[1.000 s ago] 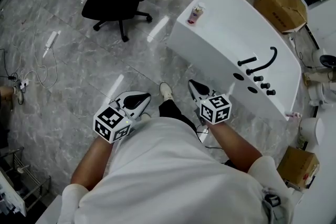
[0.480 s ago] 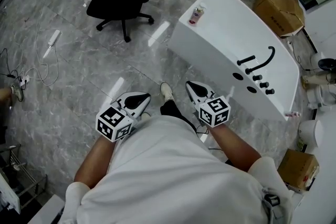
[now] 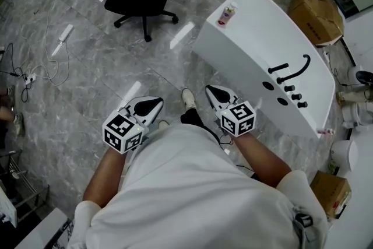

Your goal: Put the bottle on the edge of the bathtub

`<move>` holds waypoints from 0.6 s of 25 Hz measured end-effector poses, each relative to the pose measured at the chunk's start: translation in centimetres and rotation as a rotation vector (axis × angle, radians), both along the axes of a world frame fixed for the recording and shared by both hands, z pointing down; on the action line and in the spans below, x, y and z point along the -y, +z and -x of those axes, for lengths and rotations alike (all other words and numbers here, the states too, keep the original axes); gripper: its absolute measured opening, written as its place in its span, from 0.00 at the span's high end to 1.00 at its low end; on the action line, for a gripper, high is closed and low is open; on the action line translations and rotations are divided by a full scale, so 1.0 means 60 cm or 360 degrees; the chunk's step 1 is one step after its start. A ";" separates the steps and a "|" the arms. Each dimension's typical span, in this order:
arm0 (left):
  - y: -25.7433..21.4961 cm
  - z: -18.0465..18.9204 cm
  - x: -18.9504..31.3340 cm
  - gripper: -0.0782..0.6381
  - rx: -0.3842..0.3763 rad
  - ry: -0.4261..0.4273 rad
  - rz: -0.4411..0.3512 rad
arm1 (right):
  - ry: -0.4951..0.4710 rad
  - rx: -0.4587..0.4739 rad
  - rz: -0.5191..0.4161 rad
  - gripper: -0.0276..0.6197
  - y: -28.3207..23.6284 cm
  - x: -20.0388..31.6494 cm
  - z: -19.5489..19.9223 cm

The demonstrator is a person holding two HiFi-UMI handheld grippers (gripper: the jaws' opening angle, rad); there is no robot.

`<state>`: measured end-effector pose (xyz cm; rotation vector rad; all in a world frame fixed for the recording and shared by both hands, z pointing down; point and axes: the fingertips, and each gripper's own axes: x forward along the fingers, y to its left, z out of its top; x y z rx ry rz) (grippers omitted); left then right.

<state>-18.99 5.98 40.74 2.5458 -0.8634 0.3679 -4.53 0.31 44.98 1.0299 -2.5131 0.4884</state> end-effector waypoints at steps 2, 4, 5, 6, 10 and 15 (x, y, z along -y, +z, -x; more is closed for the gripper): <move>-0.004 0.014 0.006 0.87 0.0000 -0.0036 -0.0006 | -0.0014 -0.0004 -0.0008 0.95 -0.004 0.003 0.005; -0.002 0.021 0.006 0.87 0.0008 -0.0048 -0.0007 | -0.0022 -0.0005 -0.0012 0.95 -0.006 0.003 0.008; 0.000 0.022 0.005 0.87 0.0010 -0.0050 -0.0005 | -0.0025 -0.0006 -0.0013 0.95 -0.006 0.002 0.008; 0.003 0.022 0.004 0.87 0.0009 -0.0051 0.0000 | -0.0028 -0.0007 -0.0013 0.95 -0.005 0.001 0.008; 0.007 0.014 0.002 0.87 0.0003 -0.0045 0.0016 | -0.0032 -0.0012 -0.0014 0.95 -0.007 -0.002 0.005; 0.009 0.004 0.003 0.87 0.0007 -0.0020 0.0023 | -0.0020 -0.0016 -0.0005 0.95 -0.005 -0.003 0.002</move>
